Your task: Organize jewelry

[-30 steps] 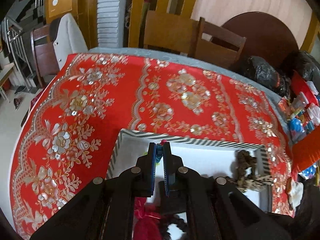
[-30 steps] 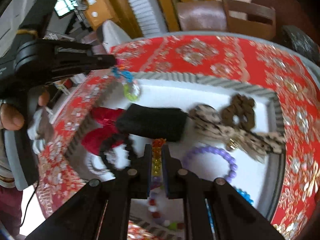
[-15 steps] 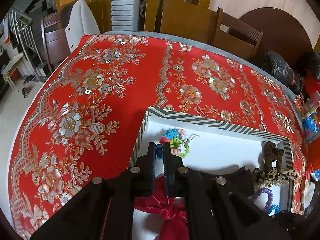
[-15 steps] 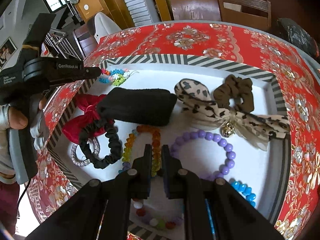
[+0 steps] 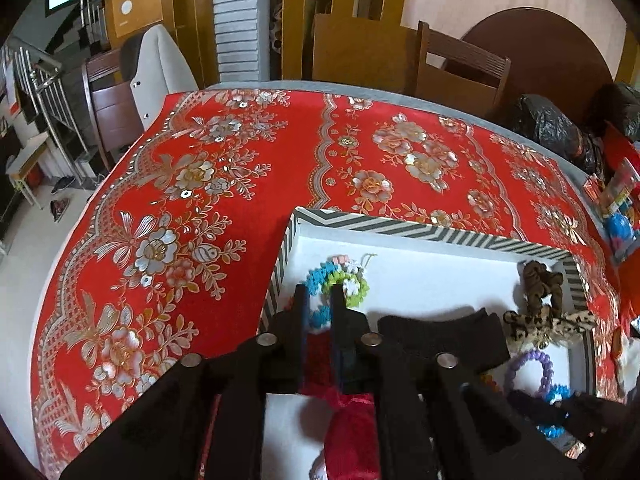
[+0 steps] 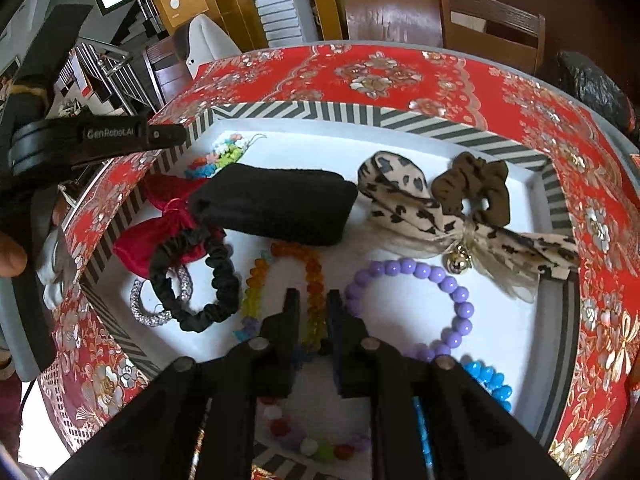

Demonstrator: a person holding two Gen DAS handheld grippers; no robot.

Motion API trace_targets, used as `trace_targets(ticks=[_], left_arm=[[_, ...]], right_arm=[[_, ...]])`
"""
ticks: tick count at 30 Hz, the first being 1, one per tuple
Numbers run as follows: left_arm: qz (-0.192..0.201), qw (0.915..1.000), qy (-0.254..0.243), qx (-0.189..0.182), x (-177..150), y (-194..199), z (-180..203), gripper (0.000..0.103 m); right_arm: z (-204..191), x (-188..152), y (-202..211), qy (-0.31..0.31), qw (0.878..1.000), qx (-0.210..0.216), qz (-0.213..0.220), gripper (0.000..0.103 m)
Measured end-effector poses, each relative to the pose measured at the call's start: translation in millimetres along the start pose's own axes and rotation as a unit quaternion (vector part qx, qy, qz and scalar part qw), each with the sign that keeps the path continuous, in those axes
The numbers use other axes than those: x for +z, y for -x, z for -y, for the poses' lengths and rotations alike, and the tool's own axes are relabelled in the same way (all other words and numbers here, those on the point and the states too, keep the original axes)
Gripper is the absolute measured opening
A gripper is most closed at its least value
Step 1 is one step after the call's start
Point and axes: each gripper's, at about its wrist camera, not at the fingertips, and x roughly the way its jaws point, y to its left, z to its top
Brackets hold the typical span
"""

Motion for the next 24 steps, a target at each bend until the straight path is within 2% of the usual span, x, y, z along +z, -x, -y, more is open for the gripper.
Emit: trace_targets(ticks=[2,8,10,12,20,24], left_arm=[[0.004,1.0000,-0.001,-0.001,-2.8,5.3,-0.1,0.034],[0.028,0.9995,-0.014,0.002,-11.9,28.1,5.1,0.036],[0.038,0.9991,-0.017,0.002,-15.1,37.4,6.3,0.036],[0.046,0.9987,-0.021,0.006,-18.2,45.5,7.8,0.036],[0.067,0.9972,-0.031,0.002,-38.8,75.2,17.2,0.037],[0.071,0.9969,-0.035,0.003,-52.2,86.1,23.6,0.037]], right_arm=[[-1.0,0.0,6.0,-0.003,1.000,0.002,0.007,0.030],[-8.4,-1.9,27.2,0.010,0.999,0.001,0.030,0.031],[-10.2,-4.4,35.5,0.012,0.999,0.002,0.039,0.033],[-10.1,-6.6,43.2,0.014,0.999,-0.003,0.047,0.041],[-6.4,-18.3,79.7,0.015,0.996,-0.027,0.085,0.045],[-2.4,-23.5,92.4,0.000,0.995,-0.033,0.099,0.052]])
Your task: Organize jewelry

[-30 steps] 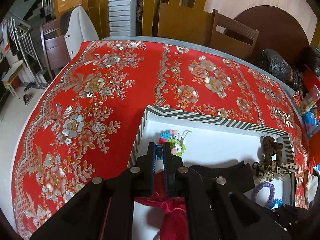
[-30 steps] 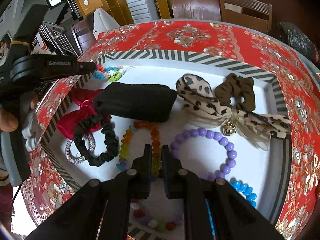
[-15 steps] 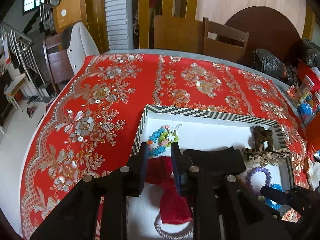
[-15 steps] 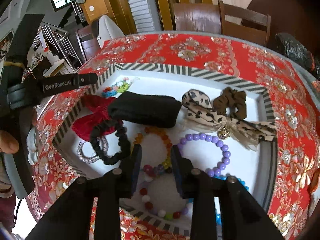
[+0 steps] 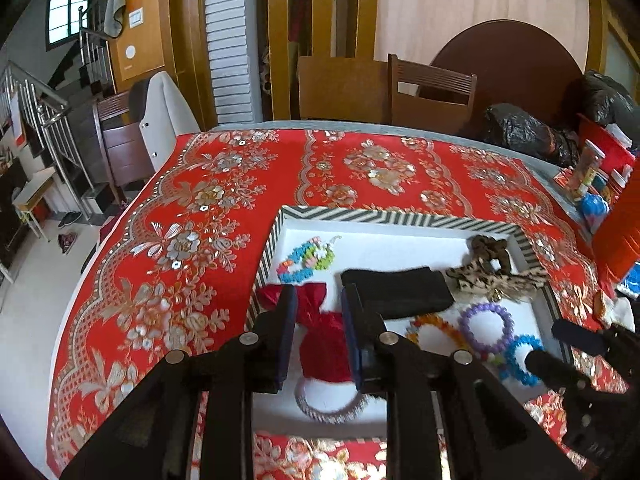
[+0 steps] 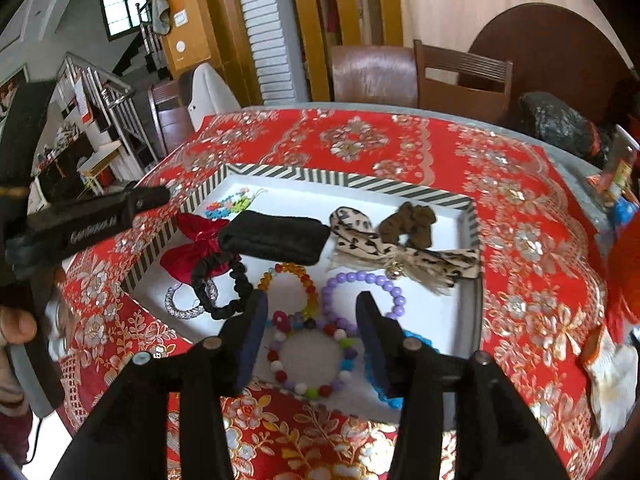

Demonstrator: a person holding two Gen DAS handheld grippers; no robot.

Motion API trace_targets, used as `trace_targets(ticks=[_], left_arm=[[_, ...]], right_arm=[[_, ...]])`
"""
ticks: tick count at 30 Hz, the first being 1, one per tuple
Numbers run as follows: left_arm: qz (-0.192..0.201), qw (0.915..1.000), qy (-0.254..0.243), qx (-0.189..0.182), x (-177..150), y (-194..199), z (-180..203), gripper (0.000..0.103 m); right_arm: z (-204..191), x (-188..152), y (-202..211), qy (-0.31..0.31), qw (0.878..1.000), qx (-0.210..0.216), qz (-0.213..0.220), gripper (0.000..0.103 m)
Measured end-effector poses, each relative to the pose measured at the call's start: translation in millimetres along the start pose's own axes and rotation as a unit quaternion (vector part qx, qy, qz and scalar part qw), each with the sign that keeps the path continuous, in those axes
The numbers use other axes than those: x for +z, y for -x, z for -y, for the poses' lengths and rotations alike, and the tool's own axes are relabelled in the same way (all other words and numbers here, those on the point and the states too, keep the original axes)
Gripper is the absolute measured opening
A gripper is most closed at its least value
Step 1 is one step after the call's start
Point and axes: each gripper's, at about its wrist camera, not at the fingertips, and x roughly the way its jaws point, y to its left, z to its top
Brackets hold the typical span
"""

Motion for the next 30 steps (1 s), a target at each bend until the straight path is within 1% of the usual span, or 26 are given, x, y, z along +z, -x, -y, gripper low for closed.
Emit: trace_targets(ticks=[2,6,11,16,22,27,29,30], left_arm=[[0.001,1.0000,0.000,-0.002,-7.5,6.2,4.1,0.037],[0.005,1.0000,0.002,-0.003,-22.4,18.7,12.9,0.037],[0.014,0.9999,-0.002,0.002,-34.7,32.9,23.8,0.037],[0.026,0.9996,-0.008,0.011,-40.3,45.1,31.3,0.037],[0.031,0.9993,-0.011,0.018,-46.5,53.6,35.9,0.037],[0.033,0.9993,-0.007,0.019,-48.1,58.7,35.9,0.037],[0.035,0.9992,-0.007,0.019,-48.8,61.1,36.1,0.037],[0.035,0.9992,-0.007,0.020,-49.0,62.0,36.4,0.037]], right_arm=[[1.3,-2.1,6.8,-0.004,1.000,-0.005,0.010,0.052],[2.7,-7.6,19.0,-0.005,0.999,-0.022,0.024,0.057],[6.1,-13.9,31.3,-0.021,0.999,-0.027,0.034,0.057],[10.8,-17.0,41.9,-0.039,0.998,-0.034,0.046,0.057],[7.6,-19.8,47.6,-0.040,0.997,-0.041,0.053,0.058],[1.9,-21.5,52.8,-0.030,0.997,-0.047,0.056,0.064],[1.5,-20.8,54.8,-0.028,0.997,-0.046,0.058,0.069],[1.1,-20.7,55.5,-0.027,0.997,-0.046,0.057,0.070]])
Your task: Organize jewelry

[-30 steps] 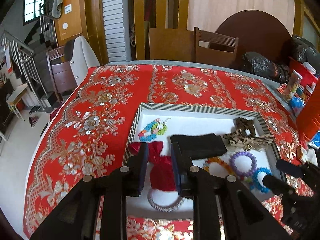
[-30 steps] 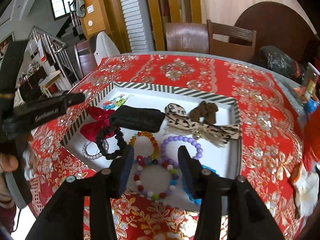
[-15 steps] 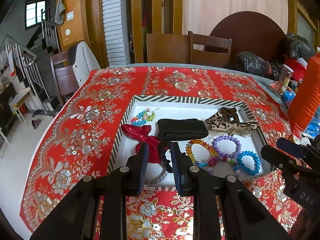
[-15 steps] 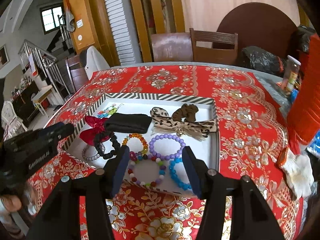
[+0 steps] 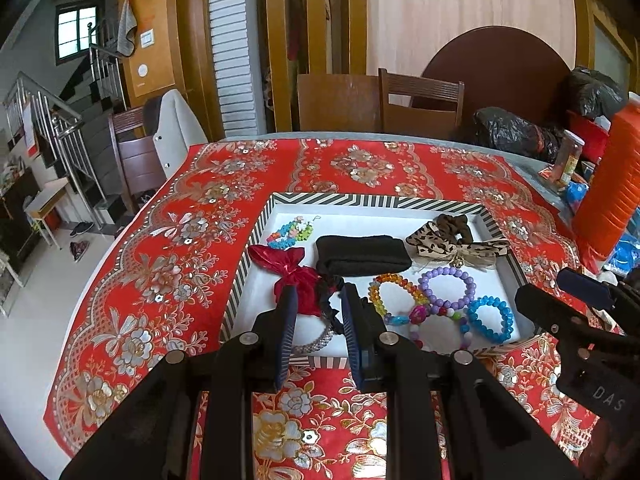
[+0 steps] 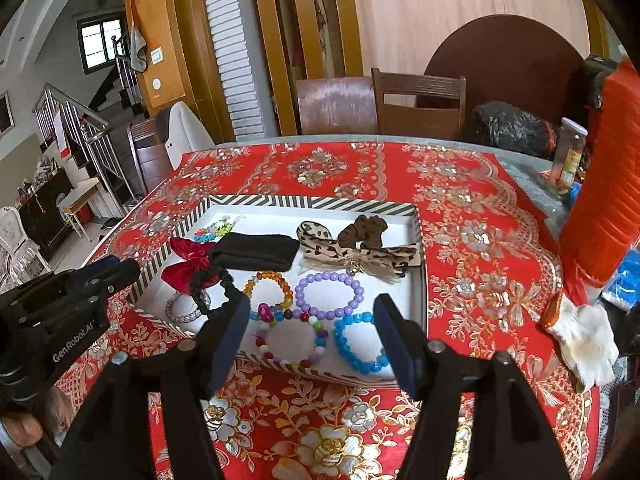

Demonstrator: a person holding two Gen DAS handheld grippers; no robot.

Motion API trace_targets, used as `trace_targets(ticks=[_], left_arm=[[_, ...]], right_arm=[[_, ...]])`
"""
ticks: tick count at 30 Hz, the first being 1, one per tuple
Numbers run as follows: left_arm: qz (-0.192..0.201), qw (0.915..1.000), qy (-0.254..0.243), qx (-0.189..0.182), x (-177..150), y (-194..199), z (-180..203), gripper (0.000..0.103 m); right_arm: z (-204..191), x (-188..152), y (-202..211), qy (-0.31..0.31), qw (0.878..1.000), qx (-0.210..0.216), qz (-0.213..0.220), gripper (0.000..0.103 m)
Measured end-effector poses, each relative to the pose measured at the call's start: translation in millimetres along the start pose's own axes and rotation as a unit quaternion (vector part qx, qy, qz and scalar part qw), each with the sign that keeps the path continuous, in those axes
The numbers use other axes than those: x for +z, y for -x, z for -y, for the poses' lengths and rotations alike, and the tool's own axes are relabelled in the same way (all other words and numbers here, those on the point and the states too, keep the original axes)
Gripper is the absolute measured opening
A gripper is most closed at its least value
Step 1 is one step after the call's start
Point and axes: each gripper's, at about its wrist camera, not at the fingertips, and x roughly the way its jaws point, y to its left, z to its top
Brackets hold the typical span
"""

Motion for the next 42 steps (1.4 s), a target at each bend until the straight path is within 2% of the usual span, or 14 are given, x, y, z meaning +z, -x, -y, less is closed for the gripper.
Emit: trace_targets(ticks=[17,42], left_arm=[[0.001,1.0000,-0.002,0.004,-1.1,2.4,0.8,0.037],[-0.017,0.9998,-0.011,0.004,-3.8,-5.9,2.5,0.037]], right_arm=[[-3.7,0.1,8.2,0.008,1.000,-0.003,0.010,0.071],[-2.5,-2.2,-1.7,0.007,1.000,0.007,-0.008,0.072]])
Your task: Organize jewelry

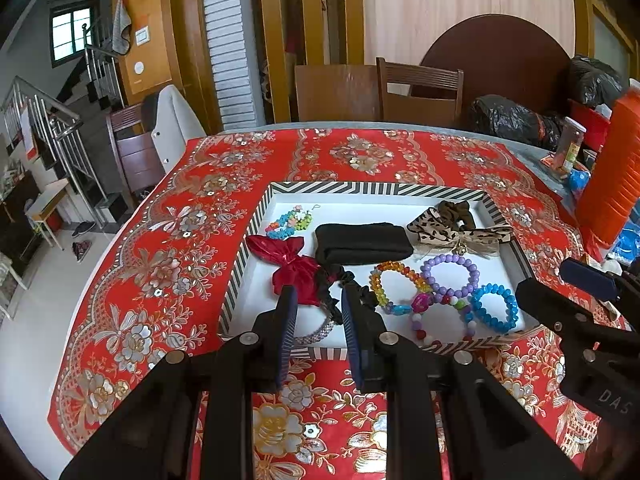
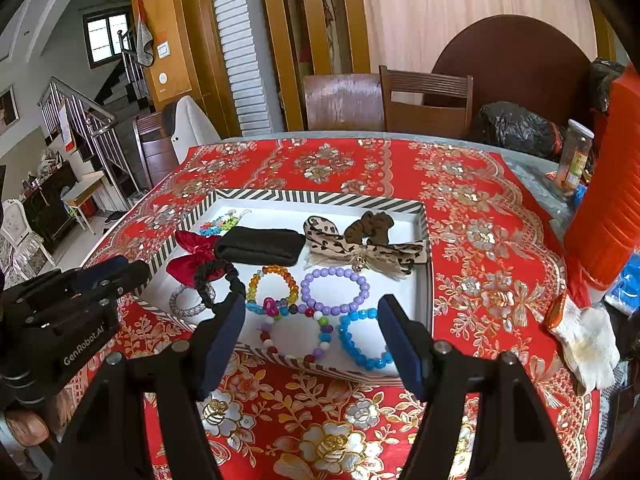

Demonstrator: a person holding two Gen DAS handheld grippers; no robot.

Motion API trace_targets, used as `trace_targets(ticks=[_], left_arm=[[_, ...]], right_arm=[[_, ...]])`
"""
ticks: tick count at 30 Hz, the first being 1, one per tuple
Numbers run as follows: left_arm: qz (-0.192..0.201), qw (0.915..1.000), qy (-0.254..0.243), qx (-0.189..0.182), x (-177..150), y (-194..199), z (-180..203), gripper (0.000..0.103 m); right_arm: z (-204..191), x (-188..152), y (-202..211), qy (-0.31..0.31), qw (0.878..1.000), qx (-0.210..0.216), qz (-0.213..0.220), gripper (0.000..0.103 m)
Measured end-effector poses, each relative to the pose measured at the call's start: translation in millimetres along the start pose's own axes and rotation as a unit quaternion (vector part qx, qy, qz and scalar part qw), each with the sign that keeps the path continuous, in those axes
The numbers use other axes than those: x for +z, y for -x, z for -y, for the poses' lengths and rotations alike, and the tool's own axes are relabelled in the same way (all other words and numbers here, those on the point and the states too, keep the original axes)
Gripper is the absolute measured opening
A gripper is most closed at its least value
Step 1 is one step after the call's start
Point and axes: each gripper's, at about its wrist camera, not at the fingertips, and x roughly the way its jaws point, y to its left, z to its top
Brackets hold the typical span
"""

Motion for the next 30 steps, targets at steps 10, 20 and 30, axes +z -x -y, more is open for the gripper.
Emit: trace_targets(ticks=[10,20,30], left_arm=[[0.000,1.0000,0.000,0.001,-1.5,-0.5,0.5,0.037],[0.002,1.0000,-0.002,0.001,-2.4,-0.5,1.6,0.037],[0.009,0.9999,0.007,0.009,-0.7,-1.3,-0.7,0.037]], right_arm=[[-1.7,-1.7,-1.7,0.005,1.000,0.001,-0.005,0.072],[-1.9,-3.3,-5.0,0.005,1.000,0.001,-0.010,0.072],[-1.5,-3.5,-5.3,0.005,1.000,0.001,-0.010,0.072]])
